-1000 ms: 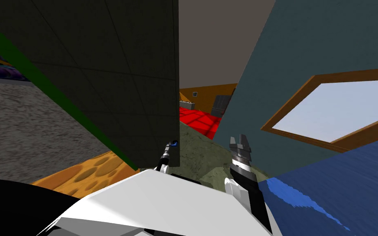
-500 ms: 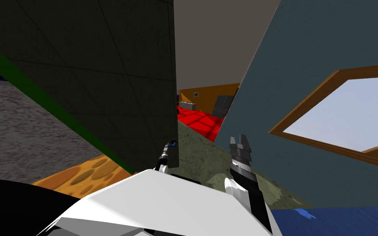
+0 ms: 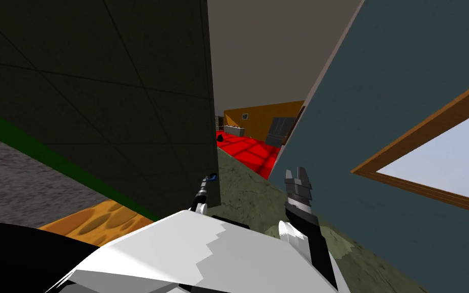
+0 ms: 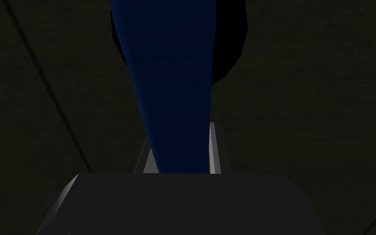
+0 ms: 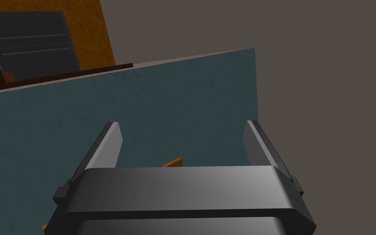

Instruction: Push the door open

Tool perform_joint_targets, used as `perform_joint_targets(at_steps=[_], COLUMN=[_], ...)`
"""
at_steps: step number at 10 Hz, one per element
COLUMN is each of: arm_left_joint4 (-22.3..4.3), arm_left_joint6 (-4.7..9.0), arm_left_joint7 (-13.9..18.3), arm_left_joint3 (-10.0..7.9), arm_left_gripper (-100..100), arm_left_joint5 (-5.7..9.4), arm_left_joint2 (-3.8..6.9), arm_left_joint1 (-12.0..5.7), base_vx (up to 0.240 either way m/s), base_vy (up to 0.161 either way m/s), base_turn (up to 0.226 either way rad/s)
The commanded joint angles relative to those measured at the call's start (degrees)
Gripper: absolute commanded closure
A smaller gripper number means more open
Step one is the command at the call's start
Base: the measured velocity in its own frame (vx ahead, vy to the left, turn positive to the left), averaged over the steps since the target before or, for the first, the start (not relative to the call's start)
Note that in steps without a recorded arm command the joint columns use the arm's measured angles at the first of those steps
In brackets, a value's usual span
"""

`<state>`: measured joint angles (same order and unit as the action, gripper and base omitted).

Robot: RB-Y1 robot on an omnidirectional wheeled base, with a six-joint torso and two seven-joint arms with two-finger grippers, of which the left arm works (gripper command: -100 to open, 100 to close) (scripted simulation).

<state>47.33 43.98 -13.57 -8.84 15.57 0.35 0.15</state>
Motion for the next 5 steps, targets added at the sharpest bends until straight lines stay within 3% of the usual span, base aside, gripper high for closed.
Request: perform_joint_targets(at_steps=[1,3,4,5], arm_left_joint4=[0.9,1.1,1.2,1.3], arm_left_joint6=[0.15,0.15,0.22,0.35], arm_left_joint7=[-0.7,-1.2,-1.1,-1.6], arm_left_joint3=[-1.1,-1.91,-2.13,-3.36], arm_left_gripper=[100,100,100,100], arm_left_joint5=[0.6,1.14,1.13,1.96], arm_left_joint2=[-1.01,-2.9,-2.0,-0.15], arm_left_joint1=[0.19,0.2,0.48,0.64], base_vx=[0.202,0.155,0.054,0.138], base_vy=[-0.049,-0.085,-0.031,-0.005], base_turn=[0.089,0.091,0.06,0.026])
